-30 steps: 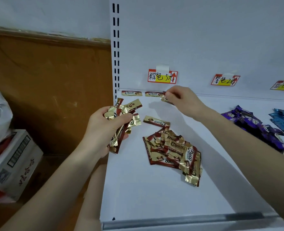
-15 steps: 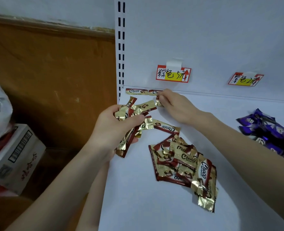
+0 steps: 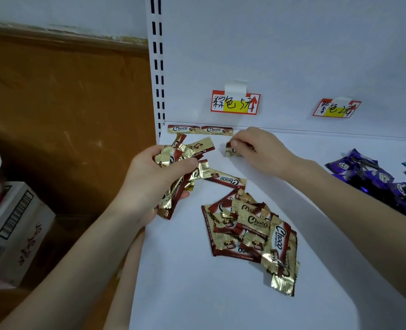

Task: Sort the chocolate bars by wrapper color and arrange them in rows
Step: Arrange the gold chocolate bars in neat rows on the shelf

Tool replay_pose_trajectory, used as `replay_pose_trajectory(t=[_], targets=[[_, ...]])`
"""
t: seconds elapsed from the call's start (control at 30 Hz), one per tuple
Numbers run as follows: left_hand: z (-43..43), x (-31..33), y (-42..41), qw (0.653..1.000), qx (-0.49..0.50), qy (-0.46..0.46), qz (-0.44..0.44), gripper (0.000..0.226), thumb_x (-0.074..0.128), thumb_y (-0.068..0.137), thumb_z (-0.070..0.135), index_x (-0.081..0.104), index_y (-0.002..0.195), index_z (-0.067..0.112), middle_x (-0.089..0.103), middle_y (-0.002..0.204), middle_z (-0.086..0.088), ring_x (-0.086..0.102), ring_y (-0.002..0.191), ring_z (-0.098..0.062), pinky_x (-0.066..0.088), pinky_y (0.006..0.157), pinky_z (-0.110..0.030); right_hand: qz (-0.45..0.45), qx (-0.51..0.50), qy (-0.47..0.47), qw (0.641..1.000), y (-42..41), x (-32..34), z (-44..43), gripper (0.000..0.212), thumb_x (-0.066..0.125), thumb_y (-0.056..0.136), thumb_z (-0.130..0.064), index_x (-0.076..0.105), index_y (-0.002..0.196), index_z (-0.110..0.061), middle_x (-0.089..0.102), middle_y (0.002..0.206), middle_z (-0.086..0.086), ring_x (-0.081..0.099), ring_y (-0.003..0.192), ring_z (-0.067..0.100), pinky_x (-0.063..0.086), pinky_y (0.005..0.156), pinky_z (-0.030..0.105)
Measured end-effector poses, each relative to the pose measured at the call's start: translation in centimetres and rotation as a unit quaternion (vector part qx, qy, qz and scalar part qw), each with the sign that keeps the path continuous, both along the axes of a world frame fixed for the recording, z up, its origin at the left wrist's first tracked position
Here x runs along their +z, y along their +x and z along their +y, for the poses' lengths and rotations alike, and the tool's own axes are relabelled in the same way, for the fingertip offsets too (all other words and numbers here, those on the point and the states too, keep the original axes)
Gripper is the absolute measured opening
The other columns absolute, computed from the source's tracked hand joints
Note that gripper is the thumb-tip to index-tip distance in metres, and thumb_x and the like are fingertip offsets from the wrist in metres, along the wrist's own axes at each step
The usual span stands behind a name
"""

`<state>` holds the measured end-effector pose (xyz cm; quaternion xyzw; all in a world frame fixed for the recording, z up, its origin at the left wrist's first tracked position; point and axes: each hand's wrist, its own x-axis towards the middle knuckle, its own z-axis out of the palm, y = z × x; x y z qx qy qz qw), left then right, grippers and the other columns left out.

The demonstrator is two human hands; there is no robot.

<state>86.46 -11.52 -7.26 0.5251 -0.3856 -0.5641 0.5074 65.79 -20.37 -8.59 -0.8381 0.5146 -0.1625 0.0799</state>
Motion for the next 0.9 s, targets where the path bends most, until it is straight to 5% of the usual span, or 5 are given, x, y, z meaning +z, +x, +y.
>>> replay_pose_trajectory(t=[0.17,0.4,0.63,0.9], targets=[[0.0,0.3,-0.8,1.0,-0.006,-0.001,-0.006,0.018,0.075,0.074,0.012,0.062,0.085,0.019,0.07,0.072,0.002,0.065,0.057,-0.011,0.049,0.042,-0.02,-0.012,-0.051,0.023,0.998,-2.3,0.6,0.3,0.03,0.038,0.098,-0.013,0.056,0.118,-0.001,0.059,0.121,0.011,0.05,0.11,0.024,0.031,0.083,0.017],[0.1,0.3,-1.3,1.0,0.003,0.001,-0.004,0.018,0.076,0.074,0.013,0.063,0.087,0.018,0.07,0.076,-0.003,0.065,0.051,-0.011,0.047,0.041,-0.019,-0.056,-0.058,0.035,0.996,-3.3,1.4,1.5,0.019,0.059,0.089,-0.015,0.065,0.105,-0.007,0.064,0.103,0.008,0.051,0.086,0.011,0.033,0.065,-0.001],[0.0,0.2,-1.3,1.0,0.0,0.003,-0.008,0.02,0.075,0.075,0.014,0.063,0.091,0.016,0.07,0.082,-0.006,0.063,0.048,-0.011,0.046,0.041,-0.019,0.05,-0.012,0.008,0.999,-2.5,0.1,2.5,0.032,0.047,0.095,-0.029,0.061,0.121,-0.019,0.058,0.11,0.008,0.05,0.104,0.021,0.042,0.088,0.036],[-0.5,0.3,-1.8,1.0,0.005,0.007,-0.005,0.016,0.075,0.076,0.012,0.063,0.083,0.017,0.07,0.078,-0.006,0.062,0.047,-0.011,0.047,0.041,-0.019,0.076,-0.109,0.042,0.99,-2.9,-1.0,-0.3,0.048,0.039,0.094,-0.045,0.046,0.134,-0.019,0.045,0.132,0.008,0.034,0.128,0.026,0.029,0.107,0.038]])
